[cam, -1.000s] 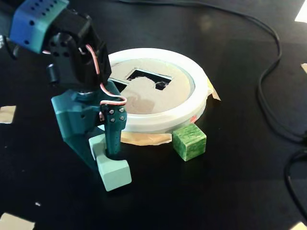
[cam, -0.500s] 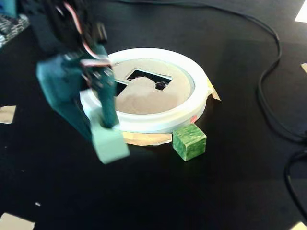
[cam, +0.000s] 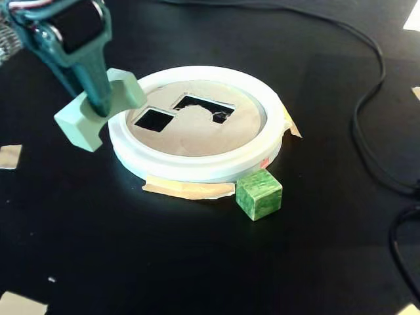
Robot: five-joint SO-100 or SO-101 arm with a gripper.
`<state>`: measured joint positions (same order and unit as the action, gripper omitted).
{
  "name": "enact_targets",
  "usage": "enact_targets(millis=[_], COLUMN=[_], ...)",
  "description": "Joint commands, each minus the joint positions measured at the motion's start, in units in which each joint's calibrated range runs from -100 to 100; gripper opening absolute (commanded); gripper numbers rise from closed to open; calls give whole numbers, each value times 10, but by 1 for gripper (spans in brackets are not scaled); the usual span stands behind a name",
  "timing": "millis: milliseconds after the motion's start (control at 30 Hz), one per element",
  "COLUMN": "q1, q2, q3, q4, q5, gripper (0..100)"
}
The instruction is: Pick up the U shape block and drop it in corresponding U shaped hole
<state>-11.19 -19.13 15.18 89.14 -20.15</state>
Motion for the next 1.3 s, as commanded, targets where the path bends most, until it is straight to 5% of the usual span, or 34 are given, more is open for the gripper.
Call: enact_targets(millis=[0,133,300,500,1000,1267], q1=[-20,-49,-104,-200,-343,-368], q2=[-51,-61,-51,32,226,382], q3=[-53,-55,-70,-124,-192,-368], q4=[5,-1,-14,-182,-216,-204], q5=[-23,-76,-217,-338,-501,-515], gripper=[0,0,1,1,1,1])
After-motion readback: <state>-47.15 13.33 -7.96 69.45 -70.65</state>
